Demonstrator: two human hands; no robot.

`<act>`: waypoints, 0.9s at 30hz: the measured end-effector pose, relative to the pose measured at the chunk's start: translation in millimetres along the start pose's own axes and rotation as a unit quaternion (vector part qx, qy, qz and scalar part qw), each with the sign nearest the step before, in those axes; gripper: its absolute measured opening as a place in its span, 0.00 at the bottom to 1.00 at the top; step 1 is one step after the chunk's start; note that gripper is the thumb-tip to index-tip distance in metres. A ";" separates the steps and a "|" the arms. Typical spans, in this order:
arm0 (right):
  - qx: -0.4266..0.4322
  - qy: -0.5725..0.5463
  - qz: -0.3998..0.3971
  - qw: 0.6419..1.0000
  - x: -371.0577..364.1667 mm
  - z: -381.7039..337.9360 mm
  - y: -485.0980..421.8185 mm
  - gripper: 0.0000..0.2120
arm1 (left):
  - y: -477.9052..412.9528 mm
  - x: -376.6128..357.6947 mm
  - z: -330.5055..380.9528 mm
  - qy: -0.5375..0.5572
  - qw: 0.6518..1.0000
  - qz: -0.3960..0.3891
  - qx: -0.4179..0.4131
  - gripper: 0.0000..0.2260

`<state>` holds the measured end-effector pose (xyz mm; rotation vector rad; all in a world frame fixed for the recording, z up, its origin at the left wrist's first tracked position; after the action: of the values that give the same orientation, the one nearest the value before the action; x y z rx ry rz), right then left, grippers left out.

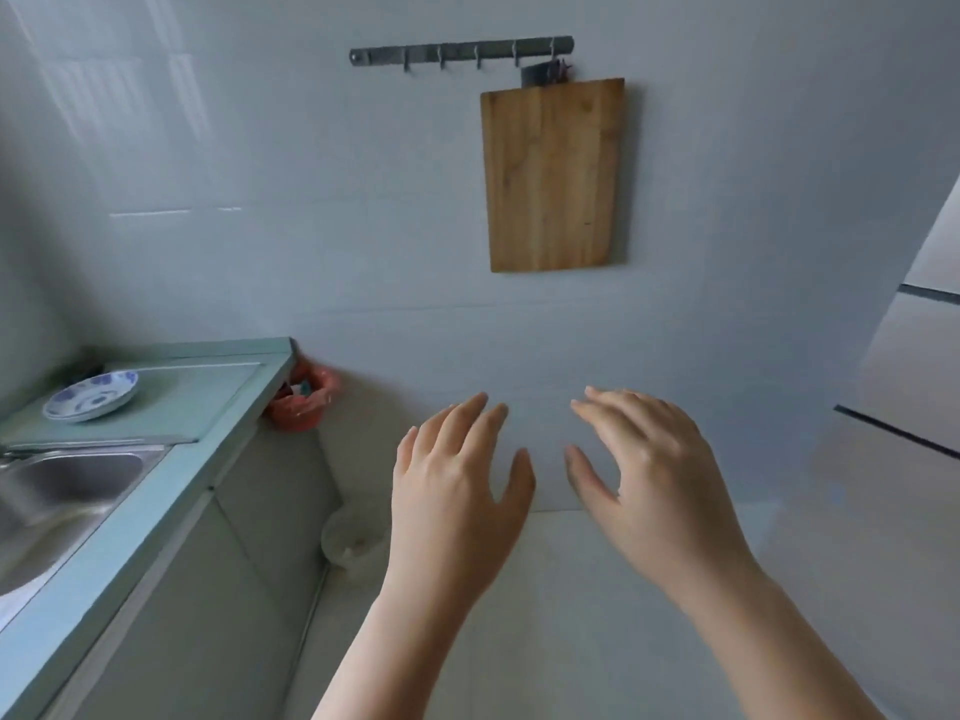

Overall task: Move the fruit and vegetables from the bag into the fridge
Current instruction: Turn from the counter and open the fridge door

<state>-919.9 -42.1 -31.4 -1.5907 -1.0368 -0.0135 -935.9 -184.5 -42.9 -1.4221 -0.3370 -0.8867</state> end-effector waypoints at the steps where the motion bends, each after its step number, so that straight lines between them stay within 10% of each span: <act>1: -0.011 0.010 0.004 1.000 4.1 18.1 -8.7 0.18 | -12.9 -15.3 13.9 0.017 1.000 -0.009 -0.005 0.19; 27: -0.189 0.263 0.045 0.945 25.8 408.4 -136.1 0.18 | -259.0 -374.7 237.6 0.354 0.903 -0.196 -0.145 0.23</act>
<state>-1195.4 289.5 -42.2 -1.8361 -0.5572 -0.5761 -1290.3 185.8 -76.9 -1.2074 0.0775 -1.7725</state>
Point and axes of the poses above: each hand's wrist, its own y-axis away from the middle knuckle, its own x-axis out of the back of the hand, z = x × y, the point moved 7 cm from there along -y, towards the middle knuckle, and after that the axes turned 14 degrees about -y, right-handed, at the moved point
